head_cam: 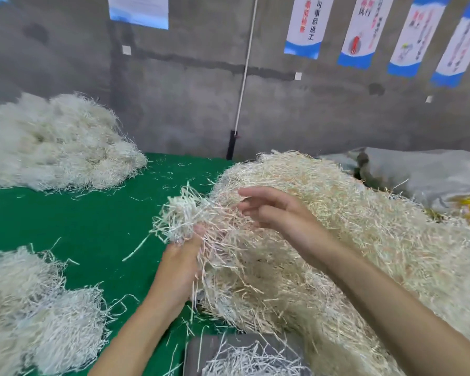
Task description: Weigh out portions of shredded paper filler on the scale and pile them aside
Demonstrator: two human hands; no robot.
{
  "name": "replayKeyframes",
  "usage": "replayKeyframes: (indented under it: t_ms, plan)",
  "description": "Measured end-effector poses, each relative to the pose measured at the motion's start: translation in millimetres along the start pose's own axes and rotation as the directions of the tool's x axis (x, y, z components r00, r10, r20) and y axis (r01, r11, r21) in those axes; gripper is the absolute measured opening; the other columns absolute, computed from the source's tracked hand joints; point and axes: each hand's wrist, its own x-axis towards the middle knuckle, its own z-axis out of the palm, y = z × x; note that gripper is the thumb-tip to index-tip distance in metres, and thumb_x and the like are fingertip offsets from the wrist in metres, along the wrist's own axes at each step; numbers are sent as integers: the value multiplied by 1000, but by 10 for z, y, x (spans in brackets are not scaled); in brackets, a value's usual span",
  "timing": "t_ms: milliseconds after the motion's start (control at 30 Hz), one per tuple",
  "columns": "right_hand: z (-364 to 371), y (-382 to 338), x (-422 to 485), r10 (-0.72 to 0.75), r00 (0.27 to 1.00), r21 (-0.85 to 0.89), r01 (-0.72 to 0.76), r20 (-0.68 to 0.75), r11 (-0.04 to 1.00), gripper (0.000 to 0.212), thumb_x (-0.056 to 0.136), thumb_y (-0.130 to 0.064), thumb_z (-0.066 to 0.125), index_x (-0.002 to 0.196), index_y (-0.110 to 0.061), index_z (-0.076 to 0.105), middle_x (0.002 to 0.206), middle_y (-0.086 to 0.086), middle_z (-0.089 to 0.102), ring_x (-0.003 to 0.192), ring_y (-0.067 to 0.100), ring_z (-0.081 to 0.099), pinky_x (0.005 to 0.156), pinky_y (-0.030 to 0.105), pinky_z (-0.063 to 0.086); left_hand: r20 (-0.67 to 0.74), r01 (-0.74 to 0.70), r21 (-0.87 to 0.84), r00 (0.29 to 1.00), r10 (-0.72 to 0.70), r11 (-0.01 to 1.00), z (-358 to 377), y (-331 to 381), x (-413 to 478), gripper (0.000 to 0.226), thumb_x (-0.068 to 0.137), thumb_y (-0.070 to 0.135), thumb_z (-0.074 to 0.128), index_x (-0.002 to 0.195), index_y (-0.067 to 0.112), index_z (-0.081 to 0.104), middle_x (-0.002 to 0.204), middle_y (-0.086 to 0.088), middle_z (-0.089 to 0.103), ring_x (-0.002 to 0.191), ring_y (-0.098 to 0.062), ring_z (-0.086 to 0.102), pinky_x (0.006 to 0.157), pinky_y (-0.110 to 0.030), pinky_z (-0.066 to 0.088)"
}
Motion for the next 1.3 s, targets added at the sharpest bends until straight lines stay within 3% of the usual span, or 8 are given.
replayKeyframes:
  t_ms: [200, 400, 567, 767, 900, 1033, 1200, 1300]
  plan:
    - [165, 684, -49, 277, 906, -657, 1, 320, 754, 92, 84, -61, 59, 156, -36, 7, 162, -12, 14, 143, 9, 19, 117, 37, 16, 56, 86, -559, 996, -66, 825, -153, 36, 86, 77, 86, 52, 58, 152, 22, 31, 155, -12, 36, 137, -31, 42, 115, -53, 31]
    - [149, 1068, -63, 277, 935, -807, 17, 222, 590, 51, 94, -46, 60, 138, -22, 50, 138, -1, 54, 123, 16, 51, 110, 38, 39, 75, 155, -661, 987, -140, 734, -249, 100, 124, 44, 92, 37, 53, 121, 3, 49, 65, -1, 56, 41, -4, 42, 40, -16, 44]
    - [10, 926, -92, 102, 985, -703, 26, 139, 711, 37, 90, -23, 66, 125, -31, 60, 123, -19, 61, 104, -7, 58, 92, 15, 50, 50, 152, 35, 987, -153, 988, -203, 20, 116, 83, 86, 63, 52, 150, 14, 32, 102, -6, 65, 70, -16, 65, 78, -32, 55]
    - [-330, 590, -230, -98, 981, -693, -47, -168, 720, 42, 84, -41, 50, 126, -37, 57, 118, -29, 56, 97, -13, 55, 83, 10, 48, 158, 92, -109, 985, -74, 990, -141, -6, 81, 27, 71, 41, 57, 83, 19, 49, 86, -9, 43, 66, -12, 45, 82, -37, 50]
    - [-371, 690, -289, -32, 975, -890, -185, -218, 417, 59, 87, -42, 62, 141, -27, 46, 120, -8, 59, 103, 6, 57, 93, 23, 47, 215, 115, -21, 971, -108, 993, -201, 37, 65, 87, 47, 69, 81, 101, 12, 43, 85, -8, 47, 65, -8, 48, 80, -32, 52]
    - [-358, 794, -300, -40, 976, -930, -192, -215, 313, 25, 95, -16, 53, 74, -28, 54, 68, -10, 56, 66, 5, 57, 64, 20, 54, 48, 84, 258, 994, -99, 963, -169, 7, 80, 114, 52, 84, 67, 138, 14, 41, 101, -17, 66, 88, -24, 69, 96, -49, 52]
    - [-250, 502, -189, -235, 941, -859, -97, -244, 503, 24, 94, -27, 58, 71, -19, 61, 59, -7, 59, 51, 5, 53, 47, 18, 44, 24, 85, 257, 995, -94, 963, -91, -24, 37, 101, 62, 95, 38, 91, 2, 65, 70, -4, 63, 85, -32, 70, 101, -41, 41]
    - [6, 275, -102, -233, 953, -765, 3, -192, 643, 22, 93, -27, 61, 74, -16, 64, 60, -1, 62, 46, 8, 48, 44, 17, 41, 67, 133, 175, 987, -146, 976, 29, 20, 99, 71, 84, 78, 40, 132, 30, 60, 139, 1, 53, 136, -21, 44, 117, -52, 21]
